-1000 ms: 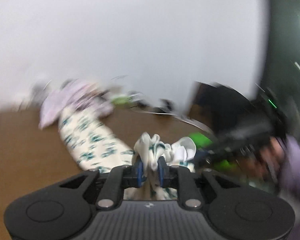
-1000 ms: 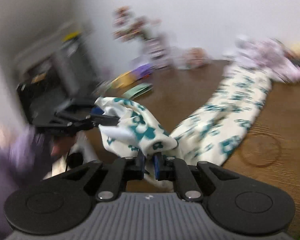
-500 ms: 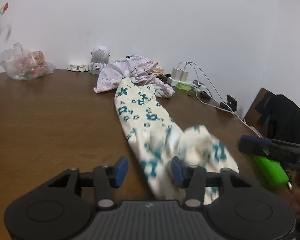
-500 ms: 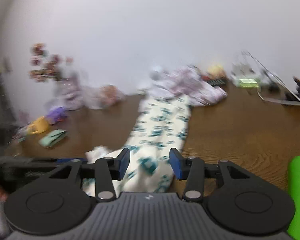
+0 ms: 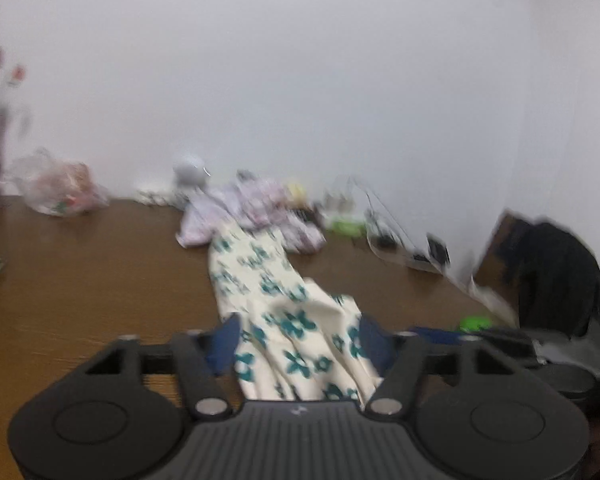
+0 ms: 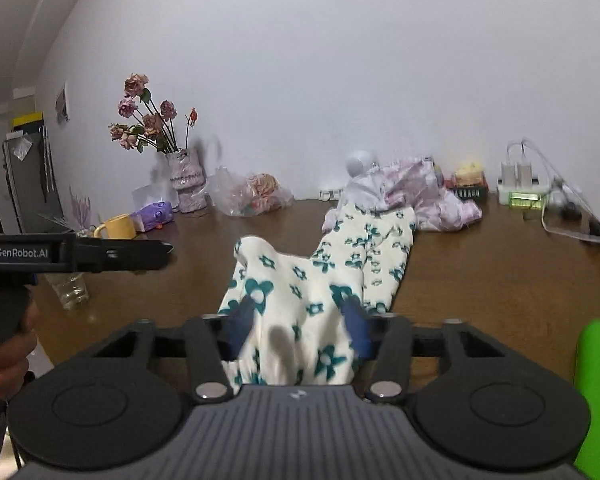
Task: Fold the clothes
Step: 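Fold the shirt end up along the strip with both grippers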
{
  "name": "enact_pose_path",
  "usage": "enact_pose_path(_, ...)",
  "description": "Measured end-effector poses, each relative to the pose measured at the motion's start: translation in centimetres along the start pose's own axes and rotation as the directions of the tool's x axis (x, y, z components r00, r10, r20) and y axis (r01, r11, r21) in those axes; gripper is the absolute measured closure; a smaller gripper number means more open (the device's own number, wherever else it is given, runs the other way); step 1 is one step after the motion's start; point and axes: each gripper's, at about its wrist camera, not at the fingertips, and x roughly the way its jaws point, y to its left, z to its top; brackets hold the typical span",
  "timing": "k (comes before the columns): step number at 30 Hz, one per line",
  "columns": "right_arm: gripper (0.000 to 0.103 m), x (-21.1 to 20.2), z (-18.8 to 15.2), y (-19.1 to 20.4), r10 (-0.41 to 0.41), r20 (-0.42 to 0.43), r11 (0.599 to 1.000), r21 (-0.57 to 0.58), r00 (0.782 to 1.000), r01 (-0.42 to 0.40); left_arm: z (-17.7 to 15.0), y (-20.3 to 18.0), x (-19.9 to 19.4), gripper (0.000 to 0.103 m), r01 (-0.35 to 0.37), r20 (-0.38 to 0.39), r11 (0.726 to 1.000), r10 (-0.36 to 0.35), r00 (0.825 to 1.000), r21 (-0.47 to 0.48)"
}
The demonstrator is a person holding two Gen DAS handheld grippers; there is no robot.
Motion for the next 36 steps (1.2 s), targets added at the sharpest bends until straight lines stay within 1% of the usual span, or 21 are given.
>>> enact_pose_path(2, 0.070, 1.1, 0.1, 0.0, 0.001, -0.016, 1.000, 0.000, 1.000, -0.001, -0.1, 0.2, 2.8, 0.064, -0.006, -0.066, 1.000, 0.005, 0.998, -0.017)
enact_pose_path(4, 0.069, 2.8, -0.2, -0.6, -0.014, -0.067, 0.999, 0.038, 0.998, 0.016, -0.5, 0.9, 4.8, 0.061, -0.040, -0.104, 0.998, 0.035, 0.994, -0.050)
enact_pose_path(6, 0.067, 4.0, -0.6, -1.4, -0.017, -0.113, 0.996, 0.085, 0.993, 0.027, -1.0, 1.4, 5.8, 0.048, -0.036, -0.124, 0.997, 0.026, 0.992, -0.076)
enact_pose_path(8, 0.065, 5.0, -1.0, -1.9, -0.017, -0.145, 0.993, 0.114, 0.989, 0.034, -1.6, 1.7, 6.5, 0.040, -0.027, -0.136, 0.996, 0.015, 0.991, -0.091)
enact_pose_path(10, 0.064, 5.3, -1.5, -2.2, -0.016, -0.152, 0.992, 0.122, 0.988, 0.035, -2.0, 2.0, 6.9, 0.039, -0.049, -0.135, 0.995, 0.036, 0.990, -0.092)
enact_pose_path(11, 0.063, 5.5, -1.6, -2.4, -0.016, -0.156, 0.990, 0.138, 0.988, 0.038, -2.0, 2.3, 6.9, 0.042, -0.047, -0.137, 0.994, 0.032, 0.990, -0.102)
enact_pose_path(12, 0.062, 5.6, -1.8, -2.7, -0.015, -0.159, 0.987, 0.157, 0.987, 0.040, -2.1, 2.6, 7.0, 0.062, -0.029, -0.134, 0.993, 0.013, 0.991, -0.117)
enact_pose_path(13, 0.061, 5.7, -1.9, -2.9, -0.015, -0.163, 0.985, 0.167, 0.987, 0.042, -2.1, 2.6, 7.0, 0.074, -0.013, -0.133, 0.992, -0.004, 0.991, -0.122)
enact_pose_path(14, 0.062, 5.8, -2.0, -2.9, -0.011, -0.168, 0.984, 0.175, 0.986, 0.041, -2.1, 2.6, 7.0, 0.079, 0.004, -0.131, 0.992, -0.021, 0.991, -0.127)
enact_pose_path(15, 0.065, 5.7, -2.0, -2.9, -0.002, -0.172, 0.983, 0.181, 0.985, 0.034, -2.1, 2.6, 7.0, 0.081, 0.018, -0.130, 0.992, -0.035, 0.991, -0.127)
enact_pose_path(17, 0.085, 5.4, -1.9, -2.8, 0.021, -0.180, 0.981, 0.191, 0.984, 0.014, -2.3, 1.8, 6.8, 0.088, 0.020, -0.146, 0.996, -0.033, 0.989, -0.089)
enact_pose_path(19, 0.087, 4.6, -1.8, -2.1, 0.025, -0.194, 0.985, 0.175, 0.981, 0.010, -2.8, 1.2, 6.1, 0.088, 0.036, -0.169, 0.997, -0.046, 0.985, -0.064)
enact_pose_path(23, 0.087, 1.0, -3.3, -0.7, 0.056, -0.214, 0.987, 0.158, 0.975, -0.022, -4.8, 0.2, 2.4, 0.088, 0.101, -0.204, 0.994, -0.105, 0.973, -0.027)
enact_pose_path(25, 0.087, -1.1, -4.1, 0.4, 0.052, -0.224, 0.990, 0.137, 0.973, -0.021, -5.6, -0.3, 0.8, 0.086, 0.130, -0.217, 0.991, -0.132, 0.967, -0.025)
enact_pose_path(26, 0.086, -2.2, -4.5, 0.9, 0.047, -0.230, 0.992, 0.125, 0.972, -0.019, -5.6, -0.6, -0.1, 0.080, 0.129, -0.213, 0.992, -0.129, 0.969, -0.013)
enact_pose_path(29, 0.081, -4.6, -3.8, 2.4, 0.028, -0.191, 0.997, 0.076, 0.981, -0.013, -4.5, -1.1, -2.4, 0.077, 0.074, -0.129, 0.997, -0.069, 0.989, 0.031)
enact_pose_path(30, 0.077, -5.4, -3.2, 2.8, 0.037, -0.156, 0.998, 0.060, 0.987, -0.028, -3.9, -1.0, -3.1, 0.074, 0.064, -0.095, 0.997, -0.061, 0.994, 0.034)
enact_pose_path(31, 0.068, -5.8, -2.7, 2.9, 0.032, -0.130, 0.998, 0.050, 0.991, -0.026, -3.2, -0.9, -3.8, 0.070, 0.068, -0.060, 0.997, -0.066, 0.996, 0.030)
enact_pose_path(32, 0.061, -5.9, -2.4, 2.9, 0.022, -0.108, 0.999, 0.044, 0.994, -0.017, -2.9, -0.9, -4.2, 0.062, 0.077, -0.043, 0.997, -0.076, 0.996, 0.025)
enact_pose_path(33, 0.060, -6.1, -2.0, 3.0, 0.011, -0.085, 0.999, 0.037, 0.996, -0.008, -2.7, -0.9, -4.1, 0.057, 0.086, -0.042, 0.996, -0.085, 0.995, 0.026)
enact_pose_path(36, 0.059, -4.3, -2.3, 2.4, -0.006, -0.113, 0.997, 0.070, 0.994, 0.014, -3.5, -1.5, -2.3, 0.057, 0.080, -0.103, 0.996, -0.076, 0.992, 0.038)
